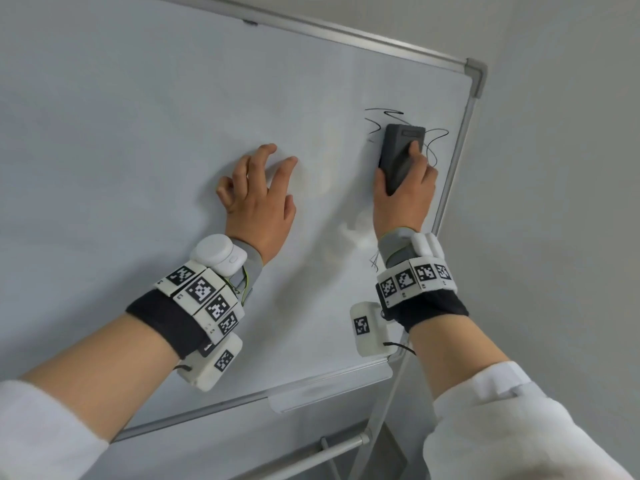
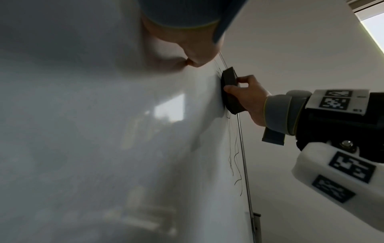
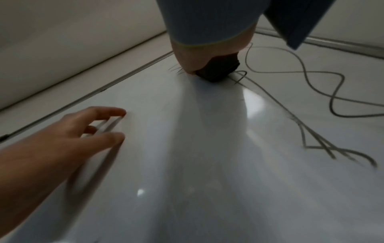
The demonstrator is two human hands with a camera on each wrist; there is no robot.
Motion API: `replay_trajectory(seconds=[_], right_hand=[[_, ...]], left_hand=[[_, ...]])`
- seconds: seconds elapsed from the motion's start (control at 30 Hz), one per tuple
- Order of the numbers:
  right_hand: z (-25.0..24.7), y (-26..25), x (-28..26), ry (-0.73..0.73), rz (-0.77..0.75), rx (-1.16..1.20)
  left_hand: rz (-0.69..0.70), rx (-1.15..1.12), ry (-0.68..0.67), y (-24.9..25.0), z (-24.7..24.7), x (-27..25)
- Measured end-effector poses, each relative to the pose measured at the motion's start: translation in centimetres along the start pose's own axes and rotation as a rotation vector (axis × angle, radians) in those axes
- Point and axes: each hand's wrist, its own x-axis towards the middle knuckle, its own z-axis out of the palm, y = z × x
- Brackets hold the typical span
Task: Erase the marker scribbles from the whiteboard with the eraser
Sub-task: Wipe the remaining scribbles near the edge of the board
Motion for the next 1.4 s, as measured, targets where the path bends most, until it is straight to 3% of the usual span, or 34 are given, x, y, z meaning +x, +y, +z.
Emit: replay_trajectory(seconds=[0.1, 0.3, 0.47, 0.73, 0.93, 1.13, 1.2, 1.3, 1.4], right_hand=[[0.1, -0.5, -0.3, -0.014, -0.010, 0.007], [1.0, -2.6, -1.5, -0.103, -0.253, -0.039], [-0.3, -1.7, 1.8, -0.026, -0.047, 0.004], [0.5, -3.2, 0.9, -0.059, -0.263, -0.031], [-0.3, -2.4, 2.7, -0.014, -0.051, -0.011], [0.6, -3.5, 0.8, -0.053, -0.310, -0.056], [0.4, -3.1, 1.7, -0.042, -0.236, -0.050], [-0.4, -2.1, 3.3, -0.007, -0.009, -0.009], [-0.2, -2.8, 2.9, -0.030, -0.066, -0.001]], left_hand=[[-0.002, -0.003, -0.005, 0.3, -0.1, 0.4], [0.013, 0.007, 0.003, 1.1, -0.3, 1.0], [0.032, 0.032, 0.002, 0.6, -0.8, 1.2], [0.032, 0.086, -0.013, 0.9, -1.3, 1.4], [0.036, 0.114, -0.093, 0.6, -1.5, 1.3], [0.055, 0.181, -0.150, 0.5, -1.3, 1.0], [0.057, 0.202, -0.175, 0.5, -1.5, 1.1], [0.041, 0.217, -0.210, 0.5, -1.6, 1.3], [0.039, 0.213, -0.196, 0.4, -1.5, 1.4]])
